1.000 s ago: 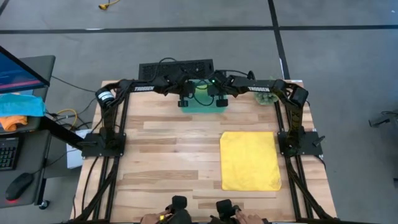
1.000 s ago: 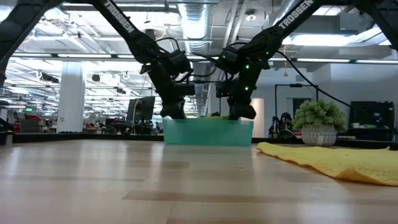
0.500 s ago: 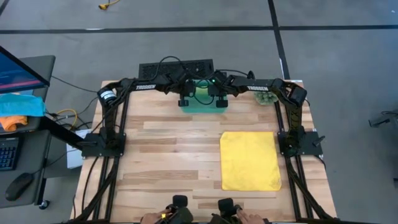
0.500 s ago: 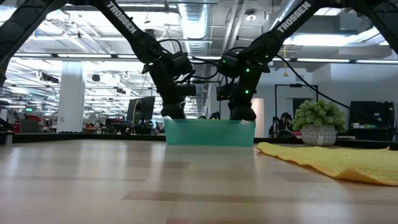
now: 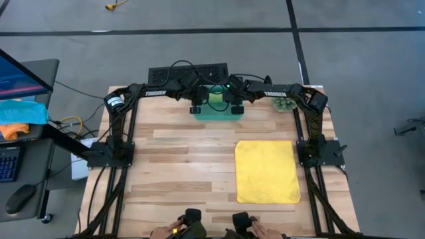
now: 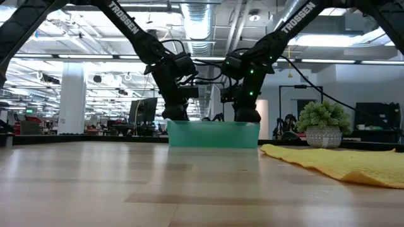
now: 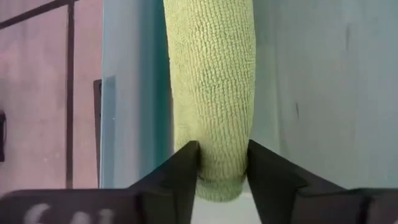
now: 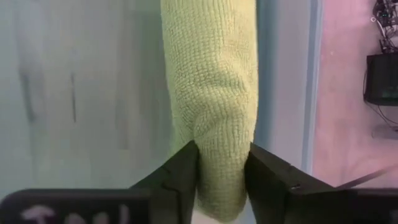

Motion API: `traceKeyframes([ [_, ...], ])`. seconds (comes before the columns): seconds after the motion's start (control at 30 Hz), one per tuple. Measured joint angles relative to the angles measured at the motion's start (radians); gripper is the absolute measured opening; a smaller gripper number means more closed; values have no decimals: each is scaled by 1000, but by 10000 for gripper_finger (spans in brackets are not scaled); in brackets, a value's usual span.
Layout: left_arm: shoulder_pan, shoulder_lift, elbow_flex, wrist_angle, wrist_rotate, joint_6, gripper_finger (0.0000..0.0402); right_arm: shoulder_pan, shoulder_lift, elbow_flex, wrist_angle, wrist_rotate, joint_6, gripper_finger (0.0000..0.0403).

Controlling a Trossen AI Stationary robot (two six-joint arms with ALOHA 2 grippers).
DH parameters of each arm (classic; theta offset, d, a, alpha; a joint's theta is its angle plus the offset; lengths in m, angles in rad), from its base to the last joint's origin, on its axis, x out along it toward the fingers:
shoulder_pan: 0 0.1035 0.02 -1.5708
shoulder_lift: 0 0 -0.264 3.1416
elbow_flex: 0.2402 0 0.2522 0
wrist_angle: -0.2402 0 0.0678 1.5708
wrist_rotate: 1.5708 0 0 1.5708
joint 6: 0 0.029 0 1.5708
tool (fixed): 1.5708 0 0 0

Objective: Roll microfiber towels into tight, uniform cylinder then place into a basket
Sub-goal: Put the green towel into the bin, then fold the yellow towel

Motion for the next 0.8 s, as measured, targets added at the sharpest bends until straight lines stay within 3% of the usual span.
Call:
traceKeyframes([
  [0.23,0,0,0,0,-11,-1,186,7,0,0,1,33,0,203],
  [0.43,0,0,0,1,-23,-1,202,7,0,0,-2,33,2,241],
  [0.8,-25,-3,103,-106,-23,-13,197,9,-126,-1,-156,33,109,228],
])
